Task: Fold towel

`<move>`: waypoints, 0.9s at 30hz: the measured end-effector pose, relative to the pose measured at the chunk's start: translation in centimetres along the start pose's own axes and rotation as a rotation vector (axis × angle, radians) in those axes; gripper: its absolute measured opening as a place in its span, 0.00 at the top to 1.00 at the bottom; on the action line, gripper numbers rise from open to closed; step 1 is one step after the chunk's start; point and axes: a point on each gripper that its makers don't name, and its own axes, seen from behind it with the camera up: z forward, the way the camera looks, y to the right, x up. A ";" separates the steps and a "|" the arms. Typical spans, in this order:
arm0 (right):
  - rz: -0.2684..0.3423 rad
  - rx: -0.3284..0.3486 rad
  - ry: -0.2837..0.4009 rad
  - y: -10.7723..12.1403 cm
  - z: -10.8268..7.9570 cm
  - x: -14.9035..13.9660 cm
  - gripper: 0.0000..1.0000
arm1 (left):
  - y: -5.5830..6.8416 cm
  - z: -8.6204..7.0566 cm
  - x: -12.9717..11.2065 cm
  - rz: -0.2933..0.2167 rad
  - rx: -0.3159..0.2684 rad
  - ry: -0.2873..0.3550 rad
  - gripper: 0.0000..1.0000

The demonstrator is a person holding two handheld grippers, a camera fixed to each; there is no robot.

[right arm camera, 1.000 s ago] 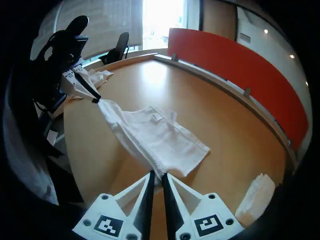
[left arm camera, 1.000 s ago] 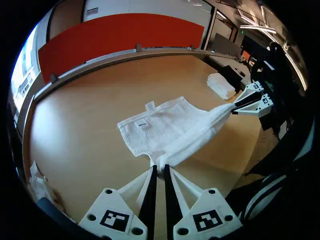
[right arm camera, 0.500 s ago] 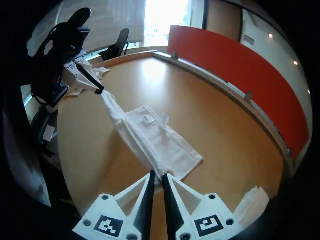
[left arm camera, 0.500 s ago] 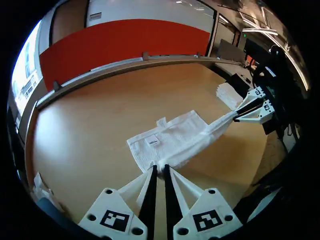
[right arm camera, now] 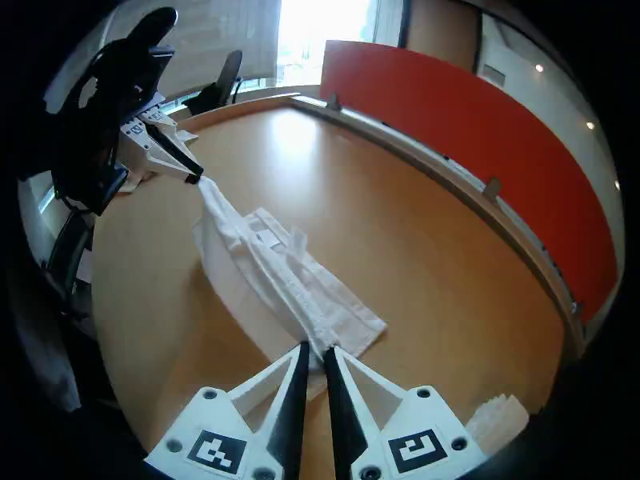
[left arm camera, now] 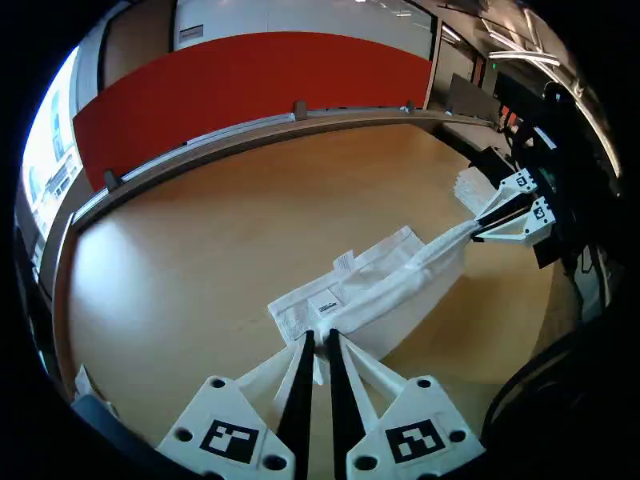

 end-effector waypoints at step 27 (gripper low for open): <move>0.090 0.000 -0.108 2.0 5.9 -3.6 0.76 | -1.7 6.1 -2.4 0.021 0.019 -0.057 0.87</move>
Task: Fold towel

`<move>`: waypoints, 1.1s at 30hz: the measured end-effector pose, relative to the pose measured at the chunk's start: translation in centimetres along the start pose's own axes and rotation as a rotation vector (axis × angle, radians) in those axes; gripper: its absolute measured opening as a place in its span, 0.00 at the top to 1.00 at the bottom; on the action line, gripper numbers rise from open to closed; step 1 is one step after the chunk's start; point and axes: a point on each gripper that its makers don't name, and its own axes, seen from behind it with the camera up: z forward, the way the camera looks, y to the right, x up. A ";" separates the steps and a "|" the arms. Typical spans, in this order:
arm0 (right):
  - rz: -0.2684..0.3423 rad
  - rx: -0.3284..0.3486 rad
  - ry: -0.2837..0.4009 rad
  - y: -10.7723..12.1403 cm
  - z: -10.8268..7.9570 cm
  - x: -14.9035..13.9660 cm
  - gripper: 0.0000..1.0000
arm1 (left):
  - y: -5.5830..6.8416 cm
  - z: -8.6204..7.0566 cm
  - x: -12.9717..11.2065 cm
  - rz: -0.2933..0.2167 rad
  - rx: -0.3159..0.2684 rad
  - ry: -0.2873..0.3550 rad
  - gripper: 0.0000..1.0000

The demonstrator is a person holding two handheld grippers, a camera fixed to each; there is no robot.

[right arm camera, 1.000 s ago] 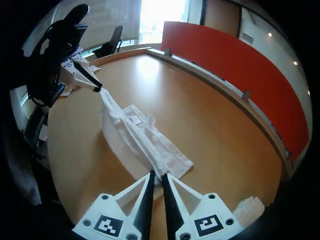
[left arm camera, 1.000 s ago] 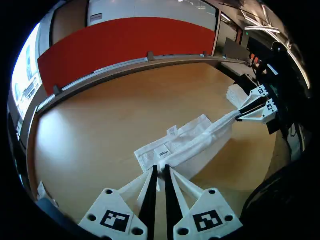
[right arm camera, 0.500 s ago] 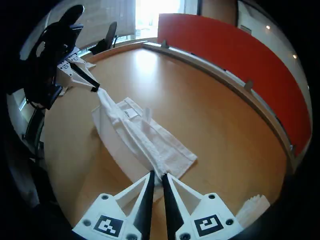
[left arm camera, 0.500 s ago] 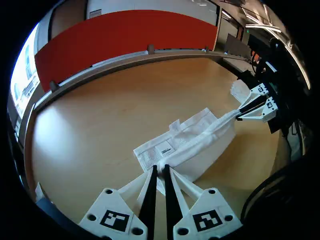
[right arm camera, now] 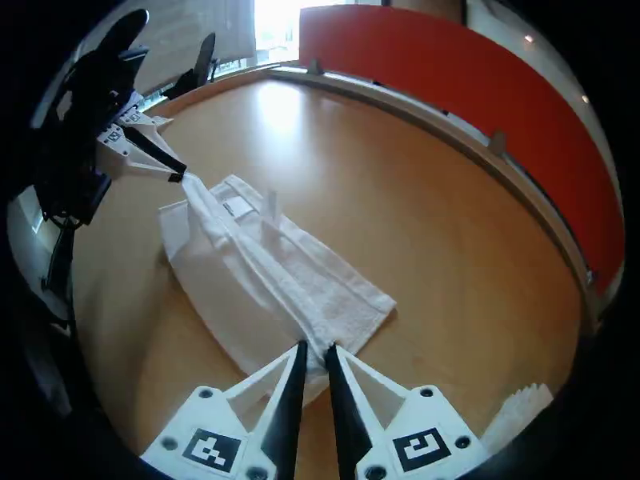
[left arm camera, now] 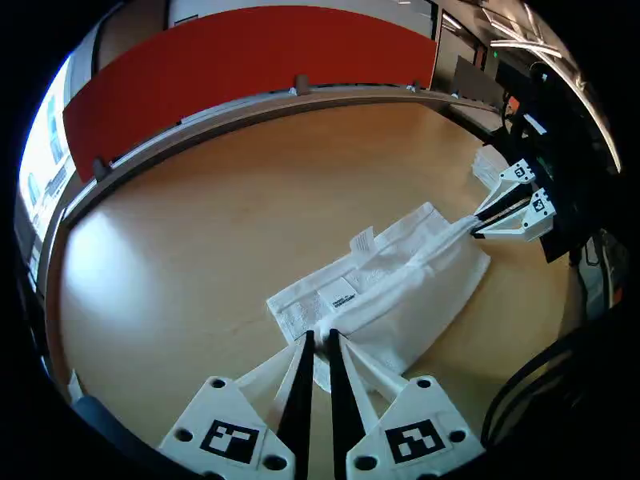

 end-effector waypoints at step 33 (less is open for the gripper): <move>0.003 -0.152 0.006 4.4 0.3 0.9 0.00 | -3.6 0.3 -0.3 0.014 0.132 -0.020 0.53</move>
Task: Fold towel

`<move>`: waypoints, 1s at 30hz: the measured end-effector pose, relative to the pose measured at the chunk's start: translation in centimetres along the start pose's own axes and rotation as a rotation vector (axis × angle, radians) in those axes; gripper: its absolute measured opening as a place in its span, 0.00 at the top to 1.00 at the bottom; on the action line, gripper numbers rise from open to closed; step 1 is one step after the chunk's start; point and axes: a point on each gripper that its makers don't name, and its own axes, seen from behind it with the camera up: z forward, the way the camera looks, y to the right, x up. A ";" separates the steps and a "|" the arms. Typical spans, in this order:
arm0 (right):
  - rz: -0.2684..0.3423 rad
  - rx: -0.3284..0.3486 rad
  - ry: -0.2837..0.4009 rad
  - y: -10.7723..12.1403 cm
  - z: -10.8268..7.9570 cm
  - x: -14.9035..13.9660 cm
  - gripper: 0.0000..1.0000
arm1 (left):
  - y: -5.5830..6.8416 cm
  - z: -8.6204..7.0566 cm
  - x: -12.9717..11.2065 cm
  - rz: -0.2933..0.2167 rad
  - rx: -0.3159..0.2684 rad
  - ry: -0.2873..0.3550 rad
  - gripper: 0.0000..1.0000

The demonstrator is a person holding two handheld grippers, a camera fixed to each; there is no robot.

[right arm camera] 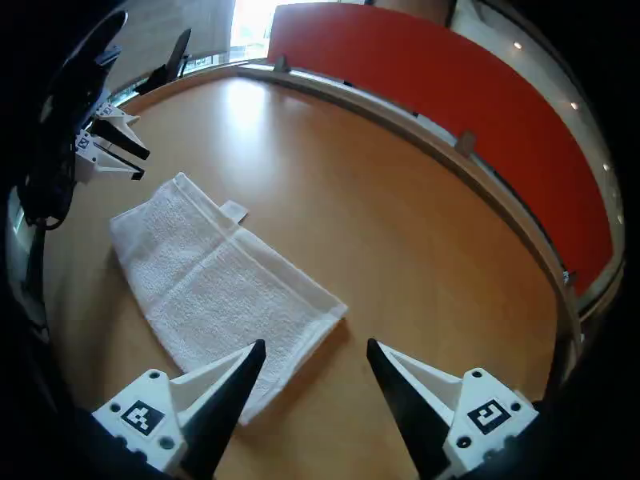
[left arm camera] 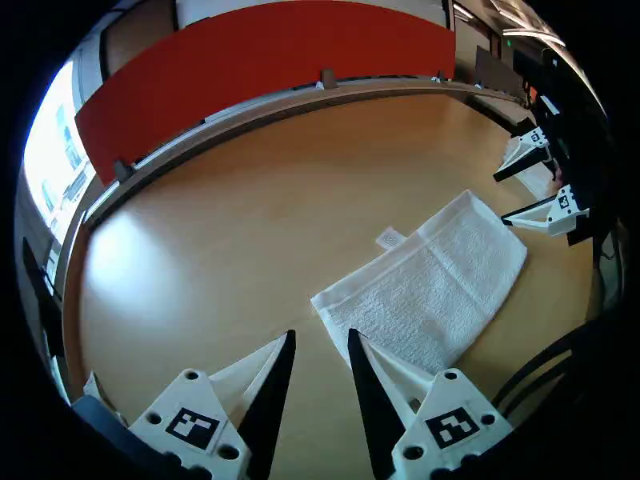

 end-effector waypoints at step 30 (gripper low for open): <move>0.042 0.026 0.011 -2.9 -3.3 -3.5 0.00 | 2.3 -3.6 -3.2 -0.095 -0.028 -0.006 0.05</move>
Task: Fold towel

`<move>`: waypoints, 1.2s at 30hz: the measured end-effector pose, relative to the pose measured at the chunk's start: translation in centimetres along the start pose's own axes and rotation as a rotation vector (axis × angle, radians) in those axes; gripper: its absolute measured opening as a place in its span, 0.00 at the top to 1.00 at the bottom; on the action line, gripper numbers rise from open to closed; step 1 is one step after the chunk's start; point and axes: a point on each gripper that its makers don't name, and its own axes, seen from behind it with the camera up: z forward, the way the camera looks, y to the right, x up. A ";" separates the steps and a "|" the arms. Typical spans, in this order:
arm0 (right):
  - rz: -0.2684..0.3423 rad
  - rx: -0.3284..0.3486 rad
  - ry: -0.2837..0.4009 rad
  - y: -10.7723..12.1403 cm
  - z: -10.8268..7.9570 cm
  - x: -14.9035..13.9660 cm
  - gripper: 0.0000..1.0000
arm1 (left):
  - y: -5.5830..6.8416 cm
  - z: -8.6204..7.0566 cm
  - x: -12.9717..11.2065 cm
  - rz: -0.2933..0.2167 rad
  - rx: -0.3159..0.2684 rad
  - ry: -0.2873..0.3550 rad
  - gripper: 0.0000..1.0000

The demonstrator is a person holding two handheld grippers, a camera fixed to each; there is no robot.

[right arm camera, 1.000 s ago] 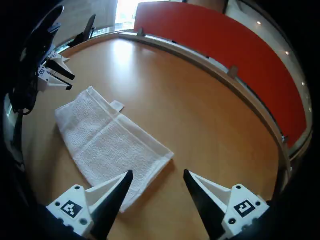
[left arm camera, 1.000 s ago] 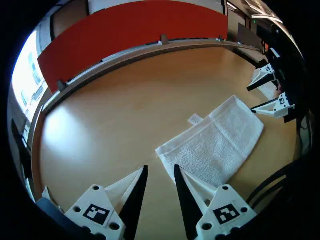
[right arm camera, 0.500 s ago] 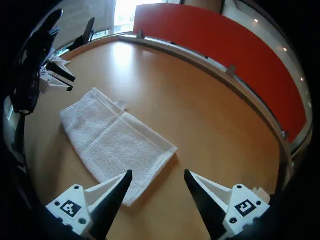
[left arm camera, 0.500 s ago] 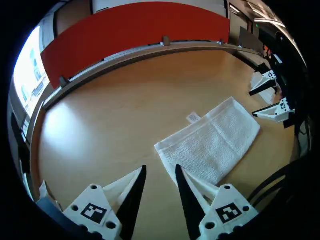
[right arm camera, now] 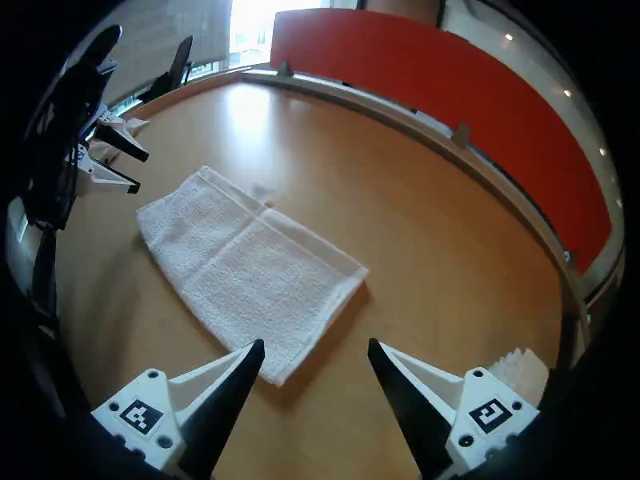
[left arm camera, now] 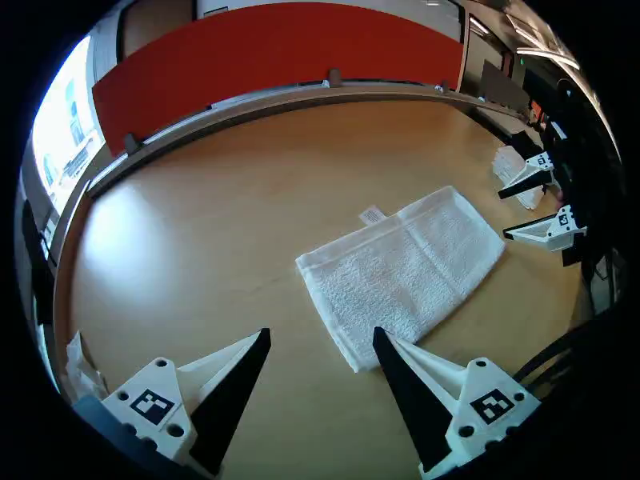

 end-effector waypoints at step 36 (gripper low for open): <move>-0.053 0.124 -0.063 -3.2 0.5 -3.6 0.37 | 0.1 -5.2 -5.6 -0.148 0.078 0.001 0.05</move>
